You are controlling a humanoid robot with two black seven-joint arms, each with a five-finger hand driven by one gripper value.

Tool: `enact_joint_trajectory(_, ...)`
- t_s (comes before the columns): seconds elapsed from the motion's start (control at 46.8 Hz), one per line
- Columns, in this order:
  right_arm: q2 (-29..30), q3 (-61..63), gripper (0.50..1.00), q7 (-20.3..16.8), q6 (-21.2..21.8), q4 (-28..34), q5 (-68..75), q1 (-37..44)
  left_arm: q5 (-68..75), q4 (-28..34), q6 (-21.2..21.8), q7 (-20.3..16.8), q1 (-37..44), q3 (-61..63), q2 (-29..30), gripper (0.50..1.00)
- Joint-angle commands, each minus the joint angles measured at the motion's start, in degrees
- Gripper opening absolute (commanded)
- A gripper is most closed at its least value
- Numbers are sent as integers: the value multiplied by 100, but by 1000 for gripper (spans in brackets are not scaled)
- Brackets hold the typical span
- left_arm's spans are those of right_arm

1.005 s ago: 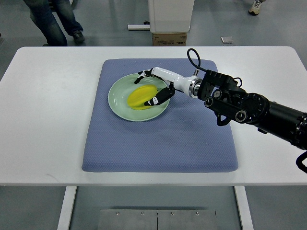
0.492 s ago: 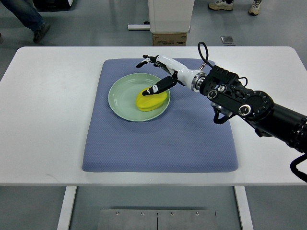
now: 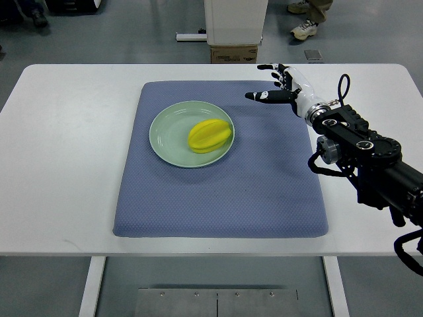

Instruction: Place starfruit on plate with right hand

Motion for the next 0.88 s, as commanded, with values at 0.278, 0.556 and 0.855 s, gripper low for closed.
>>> enact_joint_trajectory(0.278, -449, 476, 1000, -133, -180, -6, 984, -243, 0, 0, 0, 0, 0, -5, 0, 1000)
enact_joint_trajectory(0.556, -475, 1215, 1000, -116, -180, 12, 984, -481, 0, 0, 0, 0, 0, 4, 0, 1000)
enact_joint_trajectory(0.855, -449, 1224, 1000, -116, -171, 29, 984, -604, 0, 0, 0, 0, 0, -5, 0, 1000)
